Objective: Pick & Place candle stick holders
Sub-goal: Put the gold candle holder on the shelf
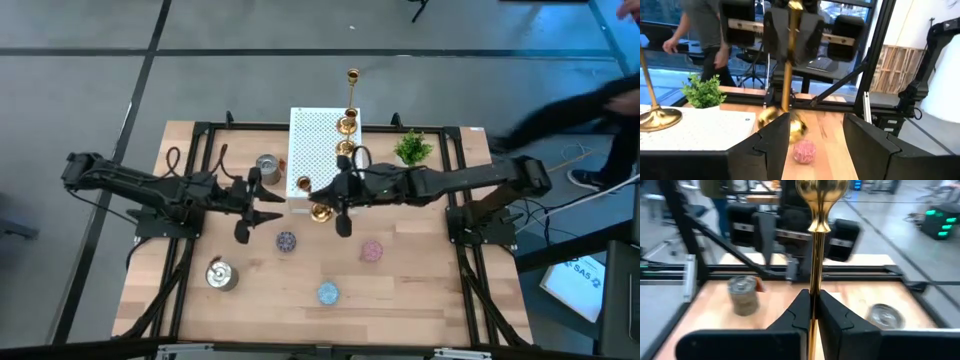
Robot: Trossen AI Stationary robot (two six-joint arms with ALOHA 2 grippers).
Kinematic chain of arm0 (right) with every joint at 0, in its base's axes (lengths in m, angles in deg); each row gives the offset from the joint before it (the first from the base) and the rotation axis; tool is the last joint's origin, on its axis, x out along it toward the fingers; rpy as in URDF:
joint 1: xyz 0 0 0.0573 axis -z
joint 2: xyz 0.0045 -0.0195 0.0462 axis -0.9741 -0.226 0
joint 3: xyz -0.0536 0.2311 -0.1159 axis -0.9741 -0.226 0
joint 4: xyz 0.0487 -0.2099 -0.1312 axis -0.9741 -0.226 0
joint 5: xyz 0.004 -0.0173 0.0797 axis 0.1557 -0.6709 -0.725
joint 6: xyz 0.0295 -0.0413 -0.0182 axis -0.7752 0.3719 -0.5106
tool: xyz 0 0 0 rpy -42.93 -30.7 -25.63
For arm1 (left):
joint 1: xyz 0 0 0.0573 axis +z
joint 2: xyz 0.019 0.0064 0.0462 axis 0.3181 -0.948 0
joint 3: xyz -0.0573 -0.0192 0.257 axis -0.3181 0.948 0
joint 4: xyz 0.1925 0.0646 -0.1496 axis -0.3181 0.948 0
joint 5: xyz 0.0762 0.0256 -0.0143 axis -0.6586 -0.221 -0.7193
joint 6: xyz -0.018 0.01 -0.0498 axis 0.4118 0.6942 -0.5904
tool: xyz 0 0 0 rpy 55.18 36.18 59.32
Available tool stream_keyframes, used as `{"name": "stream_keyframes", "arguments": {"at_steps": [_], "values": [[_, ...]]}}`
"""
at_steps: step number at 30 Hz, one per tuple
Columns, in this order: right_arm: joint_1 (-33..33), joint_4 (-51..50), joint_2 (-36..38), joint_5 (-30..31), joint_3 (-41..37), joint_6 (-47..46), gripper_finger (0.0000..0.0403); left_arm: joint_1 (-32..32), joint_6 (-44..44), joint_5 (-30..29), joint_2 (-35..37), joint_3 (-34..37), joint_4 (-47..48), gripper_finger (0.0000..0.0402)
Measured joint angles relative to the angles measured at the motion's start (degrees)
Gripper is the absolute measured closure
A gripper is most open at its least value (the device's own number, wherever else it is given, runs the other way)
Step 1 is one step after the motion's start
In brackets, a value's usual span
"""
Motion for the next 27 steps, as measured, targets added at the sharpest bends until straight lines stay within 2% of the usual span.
{"name": "stream_keyframes", "arguments": {"at_steps": [3,7,12,18,21,27], "values": [[0.1,-0.1,2.3,4.1,-2.6,0.4,0.0384,0.0,-0.6,0.0,2.1,0.0,4.7,0.0223],[1.1,5.2,6.4,7.7,-10.3,-0.1,0.0384,0.0,-1.9,-0.8,3.3,0.0,8.8,0.0224],[2.3,12.4,11.9,11.9,-18.9,-0.8,0.0384,0.0,-2.0,-1.4,3.3,0.0,9.3,0.0224],[5.0,15.5,14.0,19.6,-23.7,0.5,0.0384,0.0,-1.6,-1.9,3.3,0.0,10.2,0.0224],[7.5,16.0,13.6,18.8,-25.2,0.2,0.0384,0.0,-1.5,-4.0,3.3,0.0,11.0,0.0225],[10.9,24.1,13.4,16.5,-30.1,0.2,0.0384,0.0,-1.4,-8.0,3.2,0.0,11.9,0.0225]]}}
